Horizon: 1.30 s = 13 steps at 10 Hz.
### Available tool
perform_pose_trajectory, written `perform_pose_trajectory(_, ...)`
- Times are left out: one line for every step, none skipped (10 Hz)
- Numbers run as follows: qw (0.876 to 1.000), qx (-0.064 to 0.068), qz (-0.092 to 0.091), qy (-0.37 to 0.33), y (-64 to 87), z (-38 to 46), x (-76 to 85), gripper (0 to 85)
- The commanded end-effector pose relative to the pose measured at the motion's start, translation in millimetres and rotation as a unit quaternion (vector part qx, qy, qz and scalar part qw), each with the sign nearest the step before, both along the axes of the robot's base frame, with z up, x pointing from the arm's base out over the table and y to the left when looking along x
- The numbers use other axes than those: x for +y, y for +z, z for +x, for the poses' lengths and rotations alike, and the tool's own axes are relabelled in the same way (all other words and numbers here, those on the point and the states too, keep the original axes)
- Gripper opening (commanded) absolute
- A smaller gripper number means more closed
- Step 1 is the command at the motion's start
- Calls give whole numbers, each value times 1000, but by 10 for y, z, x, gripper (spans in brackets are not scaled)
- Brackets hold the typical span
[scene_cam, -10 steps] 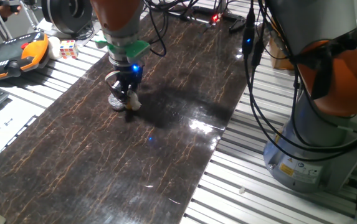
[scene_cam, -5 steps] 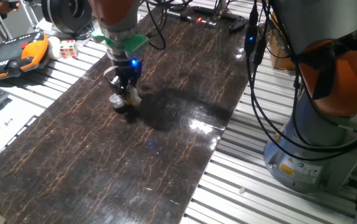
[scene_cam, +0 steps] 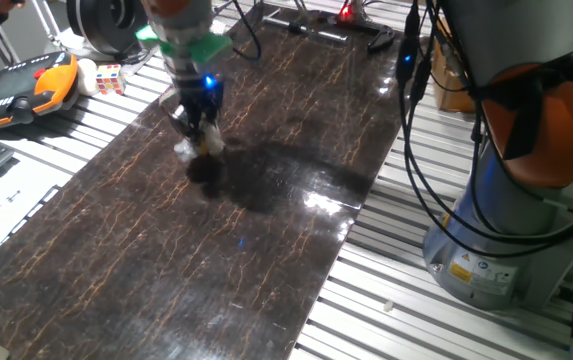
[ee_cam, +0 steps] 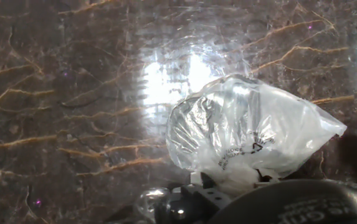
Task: Pick up a bag of things
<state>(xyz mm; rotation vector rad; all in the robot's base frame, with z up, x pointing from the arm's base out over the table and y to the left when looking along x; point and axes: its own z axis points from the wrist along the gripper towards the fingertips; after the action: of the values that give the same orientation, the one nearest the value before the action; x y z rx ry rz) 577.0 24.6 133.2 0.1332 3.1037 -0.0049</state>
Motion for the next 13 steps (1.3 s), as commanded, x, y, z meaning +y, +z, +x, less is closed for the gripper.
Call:
perform_pose_trajectory(1000, 3, -1, 1, 156, 3, -7, 7)
perform_pose_trajectory(1000, 6, -2, 3, 285, 11, -15, 7)
perform_pose_trajectory(1000, 6, -5, 2, 376, 5, -10, 7)
perform_pose_trajectory(1000, 3, -8, 2, 439, -8, -8, 7)
perform_pose_trajectory(1000, 3, -8, 3, 474, -21, -24, 7)
perform_pose_trajectory(1000, 3, -8, 7, 494, -30, -52, 7)
perform_pose_trajectory(1000, 4, -8, 9, 508, -37, -71, 7)
perform_pose_trajectory(1000, 5, -8, 9, 526, -45, -84, 7)
perform_pose_trajectory(1000, 8, -4, 7, 556, -51, -87, 7)
perform_pose_trajectory(1000, 10, -3, 5, 607, -58, -73, 7)
perform_pose_trajectory(1000, 11, -4, 4, 663, -63, -73, 7)
perform_pose_trajectory(1000, 11, -5, 5, 701, -76, -80, 7)
perform_pose_trajectory(1000, 7, -6, 8, 712, -91, -83, 7)
